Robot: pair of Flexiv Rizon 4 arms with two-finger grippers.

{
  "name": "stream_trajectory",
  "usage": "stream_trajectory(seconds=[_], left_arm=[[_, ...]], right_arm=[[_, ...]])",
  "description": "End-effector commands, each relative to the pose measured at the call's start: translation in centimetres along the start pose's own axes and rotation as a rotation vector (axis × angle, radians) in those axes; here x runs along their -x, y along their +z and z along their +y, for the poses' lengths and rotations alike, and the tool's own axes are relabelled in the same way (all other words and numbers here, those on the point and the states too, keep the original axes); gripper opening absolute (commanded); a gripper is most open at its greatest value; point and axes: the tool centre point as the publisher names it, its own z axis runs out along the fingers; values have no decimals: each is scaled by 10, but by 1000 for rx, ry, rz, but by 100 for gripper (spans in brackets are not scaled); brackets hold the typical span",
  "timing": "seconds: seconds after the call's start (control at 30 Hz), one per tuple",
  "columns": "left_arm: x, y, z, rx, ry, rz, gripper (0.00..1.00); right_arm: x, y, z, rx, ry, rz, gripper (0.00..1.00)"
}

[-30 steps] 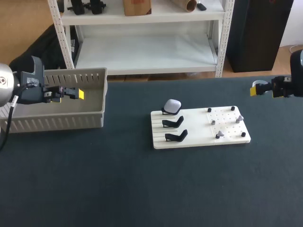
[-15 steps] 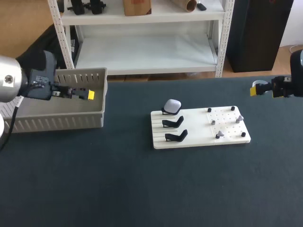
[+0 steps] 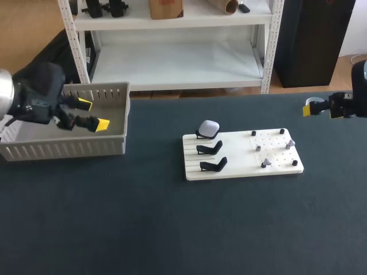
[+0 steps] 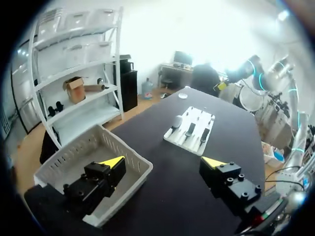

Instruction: Pick up each earbud case from the left stands, insert the matching earbuds, close the lid, and place the case in the box.

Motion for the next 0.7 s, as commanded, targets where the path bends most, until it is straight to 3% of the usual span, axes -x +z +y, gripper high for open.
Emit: stream_trajectory(seconds=[0.03, 0.37, 0.7], left_arm=[[3, 9, 2, -377, 314, -128, 100], [45, 91, -9, -365, 338, -77, 100], [53, 163, -14, -378, 334, -14, 100]], right_arm=[[0, 0, -1, 4, -1, 1, 100], [0, 0, -1, 4, -1, 1, 100], [0, 0, -1, 4, -1, 1, 100]])
